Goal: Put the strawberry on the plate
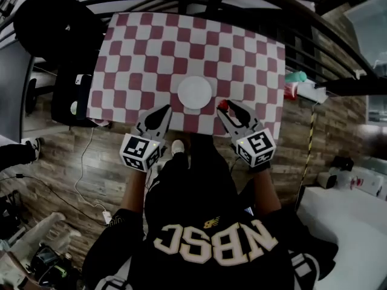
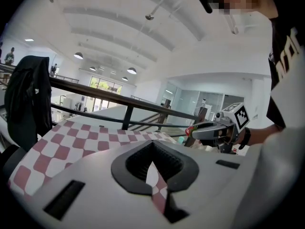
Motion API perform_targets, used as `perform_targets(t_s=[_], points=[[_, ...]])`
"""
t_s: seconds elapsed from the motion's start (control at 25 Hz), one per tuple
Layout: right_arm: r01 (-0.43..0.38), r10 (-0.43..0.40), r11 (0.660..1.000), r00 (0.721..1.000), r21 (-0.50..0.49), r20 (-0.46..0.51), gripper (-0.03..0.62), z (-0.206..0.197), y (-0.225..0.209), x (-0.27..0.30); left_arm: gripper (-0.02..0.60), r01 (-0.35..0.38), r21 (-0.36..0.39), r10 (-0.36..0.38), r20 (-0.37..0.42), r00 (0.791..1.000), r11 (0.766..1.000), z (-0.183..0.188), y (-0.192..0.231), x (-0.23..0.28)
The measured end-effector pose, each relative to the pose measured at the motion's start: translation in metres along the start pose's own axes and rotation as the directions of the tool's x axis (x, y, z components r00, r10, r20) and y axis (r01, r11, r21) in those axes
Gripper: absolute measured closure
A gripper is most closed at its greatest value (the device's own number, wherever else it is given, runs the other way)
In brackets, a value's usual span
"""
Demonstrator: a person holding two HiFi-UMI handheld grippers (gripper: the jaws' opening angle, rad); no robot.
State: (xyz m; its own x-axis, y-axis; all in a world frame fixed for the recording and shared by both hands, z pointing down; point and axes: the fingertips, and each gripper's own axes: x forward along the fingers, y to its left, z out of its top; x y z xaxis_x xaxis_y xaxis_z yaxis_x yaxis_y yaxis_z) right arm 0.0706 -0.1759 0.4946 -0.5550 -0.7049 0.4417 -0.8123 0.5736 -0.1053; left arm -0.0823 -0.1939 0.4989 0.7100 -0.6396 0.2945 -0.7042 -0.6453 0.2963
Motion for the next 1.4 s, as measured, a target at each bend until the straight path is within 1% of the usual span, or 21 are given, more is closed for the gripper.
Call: perform_targets(t_s=[0.08, 0.16, 0.36, 0.48, 0.6, 0.76, 0.84, 0.96, 1.12, 1.28, 1.4], points=[[-0.032, 0.027, 0.998, 0.996, -0.063, -0.081, 0.439, -0.018, -0.011, 0.012, 0.569, 0.030, 0.027, -0.029, -0.051, 0.998, 0.999, -0.011, 0.003, 0.017], [-0.080, 0.061, 0.990, 0.986, -0.118, -0.157, 0.439, -0.037, -0.022, 0.026, 0.569, 0.060, 0.055, -0.054, -0.097, 0.994, 0.997, -0.021, 0.006, 0.033], [-0.188, 0.118, 0.958, 0.946, -0.216, -0.303, 0.439, -0.079, -0.050, 0.058, 0.569, 0.115, 0.105, -0.091, -0.211, 0.973, 0.988, -0.055, 0.016, 0.070], [-0.251, 0.153, 0.935, 0.922, -0.249, -0.355, 0.439, -0.095, -0.057, 0.077, 0.569, 0.139, 0.113, -0.105, -0.260, 0.960, 0.984, -0.074, 0.020, 0.087], [-0.319, 0.199, 0.910, 0.896, -0.264, -0.396, 0.439, -0.111, -0.056, 0.101, 0.569, 0.156, 0.117, -0.117, -0.287, 0.951, 0.981, -0.088, 0.026, 0.103], [-0.402, 0.260, 0.878, 0.856, -0.260, -0.446, 0.439, -0.133, -0.043, 0.124, 0.569, 0.174, 0.102, -0.132, -0.327, 0.936, 0.980, -0.109, 0.029, 0.117], [-0.431, 0.277, 0.862, 0.842, -0.268, -0.463, 0.439, -0.143, -0.035, 0.133, 0.569, 0.176, 0.096, -0.133, -0.344, 0.930, 0.980, -0.119, 0.032, 0.120], [-0.453, 0.283, 0.848, 0.826, -0.276, -0.487, 0.439, -0.152, -0.026, 0.147, 0.569, 0.166, 0.090, -0.124, -0.356, 0.926, 0.982, -0.130, 0.040, 0.126], [-0.464, 0.269, 0.835, 0.812, -0.295, -0.518, 0.439, -0.163, -0.019, 0.159, 0.569, 0.148, 0.083, -0.108, -0.368, 0.923, 0.985, -0.140, 0.048, 0.127], [-0.443, 0.251, 0.850, 0.815, -0.284, -0.522, 0.439, -0.167, -0.018, 0.168, 0.569, 0.138, 0.075, -0.101, -0.370, 0.924, 0.988, -0.144, 0.050, 0.125], [-0.446, 0.242, 0.848, 0.807, -0.286, -0.539, 0.439, -0.172, -0.015, 0.171, 0.569, 0.133, 0.067, -0.099, -0.369, 0.924, 0.989, -0.146, 0.047, 0.122]])
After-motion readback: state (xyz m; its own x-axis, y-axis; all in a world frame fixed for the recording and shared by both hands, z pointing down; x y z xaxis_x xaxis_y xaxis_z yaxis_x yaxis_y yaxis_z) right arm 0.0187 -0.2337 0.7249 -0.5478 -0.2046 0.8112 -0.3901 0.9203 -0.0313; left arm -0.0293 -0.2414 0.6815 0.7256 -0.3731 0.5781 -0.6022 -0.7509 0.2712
